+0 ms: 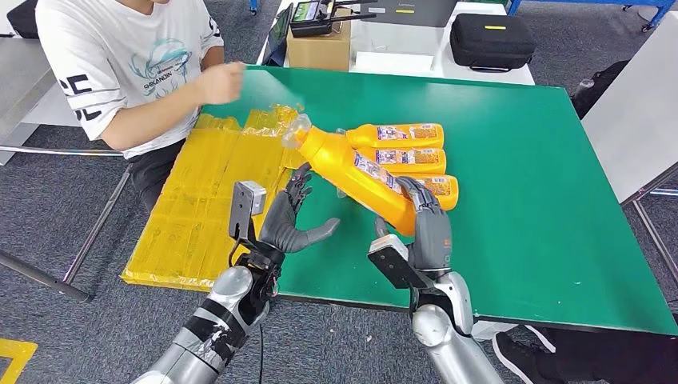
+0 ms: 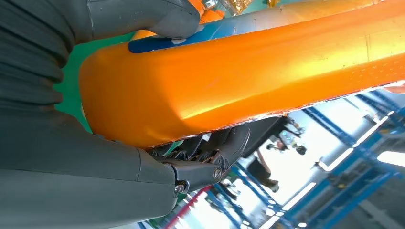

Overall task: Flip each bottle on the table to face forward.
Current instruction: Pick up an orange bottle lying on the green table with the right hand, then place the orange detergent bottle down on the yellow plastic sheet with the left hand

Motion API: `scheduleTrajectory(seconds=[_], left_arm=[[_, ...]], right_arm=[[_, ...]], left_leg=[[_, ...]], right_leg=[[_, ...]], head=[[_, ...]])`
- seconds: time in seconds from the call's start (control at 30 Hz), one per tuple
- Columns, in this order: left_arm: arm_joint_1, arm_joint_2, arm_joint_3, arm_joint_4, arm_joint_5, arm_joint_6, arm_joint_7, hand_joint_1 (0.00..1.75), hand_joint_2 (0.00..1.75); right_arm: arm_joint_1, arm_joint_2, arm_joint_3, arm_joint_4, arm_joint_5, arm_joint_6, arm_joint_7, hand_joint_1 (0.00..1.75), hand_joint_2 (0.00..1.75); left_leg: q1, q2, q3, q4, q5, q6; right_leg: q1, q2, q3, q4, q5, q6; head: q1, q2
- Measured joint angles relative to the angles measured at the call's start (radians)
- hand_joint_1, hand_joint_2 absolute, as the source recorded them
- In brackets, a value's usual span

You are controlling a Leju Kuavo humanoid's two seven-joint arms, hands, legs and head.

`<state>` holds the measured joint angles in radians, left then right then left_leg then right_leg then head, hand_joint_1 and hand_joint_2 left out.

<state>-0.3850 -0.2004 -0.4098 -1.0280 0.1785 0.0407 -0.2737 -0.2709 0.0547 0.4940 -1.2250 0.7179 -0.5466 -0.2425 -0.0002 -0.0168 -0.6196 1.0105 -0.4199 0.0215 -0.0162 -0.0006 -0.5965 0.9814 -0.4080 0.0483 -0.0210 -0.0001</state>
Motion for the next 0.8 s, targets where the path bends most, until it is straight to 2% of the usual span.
scheduleTrajectory(seconds=[0.2, 0.8], left_arm=[[-0.060, 0.000, -0.019, 0.004, 0.054, -0.034, 0.049, 0.00, 1.75], [-0.109, -0.005, -0.046, 0.020, 0.182, -0.067, 0.091, 0.00, 1.75]], right_arm=[[-0.062, 0.009, 0.045, 0.096, 0.091, -0.076, 0.014, 1.75, 1.75], [-0.120, 0.037, 0.150, 0.263, 0.180, -0.109, 0.034, 1.75, 1.75]], left_leg=[[0.000, 0.000, 0.000, 0.000, 0.000, 0.000], [0.000, 0.000, -0.001, 0.000, 0.000, 0.000]], right_leg=[[0.000, 0.000, 0.000, 0.000, 0.000, 0.000], [0.000, 0.000, -0.002, 0.000, 0.000, 0.000]], head=[[0.000, 0.000], [0.000, 0.000]])
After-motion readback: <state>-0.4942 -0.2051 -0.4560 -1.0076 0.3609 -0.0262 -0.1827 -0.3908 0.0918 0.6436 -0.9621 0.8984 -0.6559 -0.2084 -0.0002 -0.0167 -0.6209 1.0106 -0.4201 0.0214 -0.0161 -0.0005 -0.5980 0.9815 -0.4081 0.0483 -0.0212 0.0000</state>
